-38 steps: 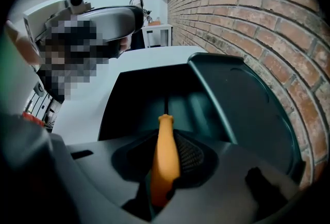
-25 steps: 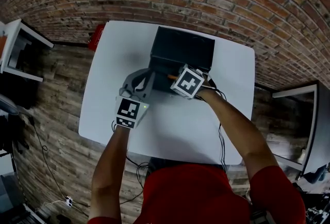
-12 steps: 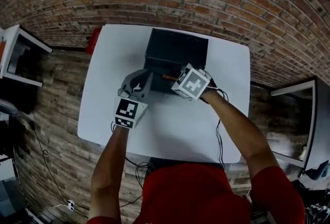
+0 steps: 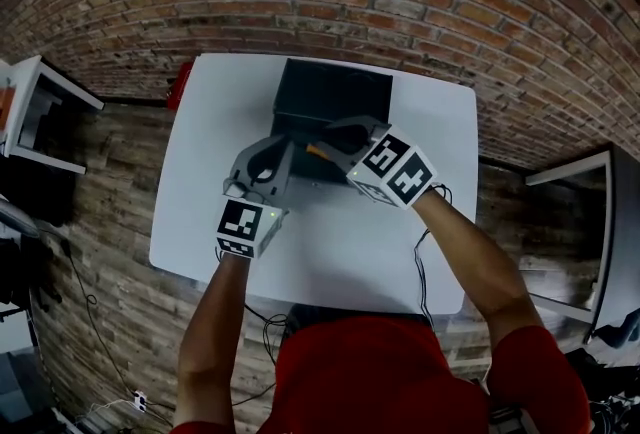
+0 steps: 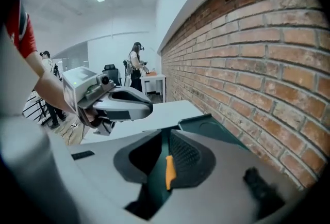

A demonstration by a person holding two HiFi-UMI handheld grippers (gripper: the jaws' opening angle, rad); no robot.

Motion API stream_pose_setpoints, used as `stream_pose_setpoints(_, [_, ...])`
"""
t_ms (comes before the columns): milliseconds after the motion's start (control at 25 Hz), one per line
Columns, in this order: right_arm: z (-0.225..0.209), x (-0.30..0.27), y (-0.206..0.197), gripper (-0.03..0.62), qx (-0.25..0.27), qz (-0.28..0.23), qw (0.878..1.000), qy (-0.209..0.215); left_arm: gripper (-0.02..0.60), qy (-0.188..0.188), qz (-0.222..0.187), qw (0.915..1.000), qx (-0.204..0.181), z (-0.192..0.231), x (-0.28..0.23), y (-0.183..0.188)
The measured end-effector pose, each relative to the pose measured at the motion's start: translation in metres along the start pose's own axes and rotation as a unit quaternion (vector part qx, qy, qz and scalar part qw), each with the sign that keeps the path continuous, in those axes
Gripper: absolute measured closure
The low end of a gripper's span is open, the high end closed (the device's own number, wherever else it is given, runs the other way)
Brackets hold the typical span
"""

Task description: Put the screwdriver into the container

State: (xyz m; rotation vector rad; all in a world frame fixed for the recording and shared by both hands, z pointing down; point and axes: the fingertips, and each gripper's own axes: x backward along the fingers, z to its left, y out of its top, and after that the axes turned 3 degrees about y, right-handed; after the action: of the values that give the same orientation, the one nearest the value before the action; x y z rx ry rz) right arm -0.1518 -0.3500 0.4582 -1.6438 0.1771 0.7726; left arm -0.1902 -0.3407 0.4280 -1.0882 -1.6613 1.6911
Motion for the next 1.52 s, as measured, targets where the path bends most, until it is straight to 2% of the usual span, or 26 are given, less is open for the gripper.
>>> stream_pose_setpoints(280, [0.020,0.050,0.042,0.545,0.030,-0.103,0.994,-0.006,0.568,-0.001,-0.043,0.9988,0.025,-0.023,0.011,0.044])
stream_pose_setpoints(480, [0.034,0.084,0.066,0.551,0.055,-0.158,0.986,-0.010,0.568,-0.003,-0.032,0.9988,0.036,-0.040,0.024,0.063])
stream_pose_setpoints(640, [0.044,0.111,0.074,0.557,0.059,-0.197,0.979,-0.015,0.568,-0.002,-0.097,0.9944,0.042,-0.053,0.033,0.099])
stream_pose_setpoints(800, [0.058,0.135,0.080,0.559,0.066,-0.237,0.969,-0.012,0.568,-0.005,-0.116,0.9923,0.042,-0.070,0.043,0.117])
stream_pose_setpoints(1080, [0.079,0.169,0.081,0.560,0.065,-0.272,0.960,-0.005,0.568,-0.007,-0.124,0.9911,0.047,-0.099,0.060,0.131])
stream_pose_setpoints(1400, [0.096,0.199,0.074,0.563,0.050,-0.308,0.950,-0.005,0.568,-0.010,-0.153,0.9868,0.053,-0.125,0.077,0.146])
stream_pose_setpoints(1520, [0.100,0.207,0.071,0.563,0.042,-0.316,0.948,-0.004,0.568,0.002,-0.147,0.9879,0.048,-0.129,0.082,0.148])
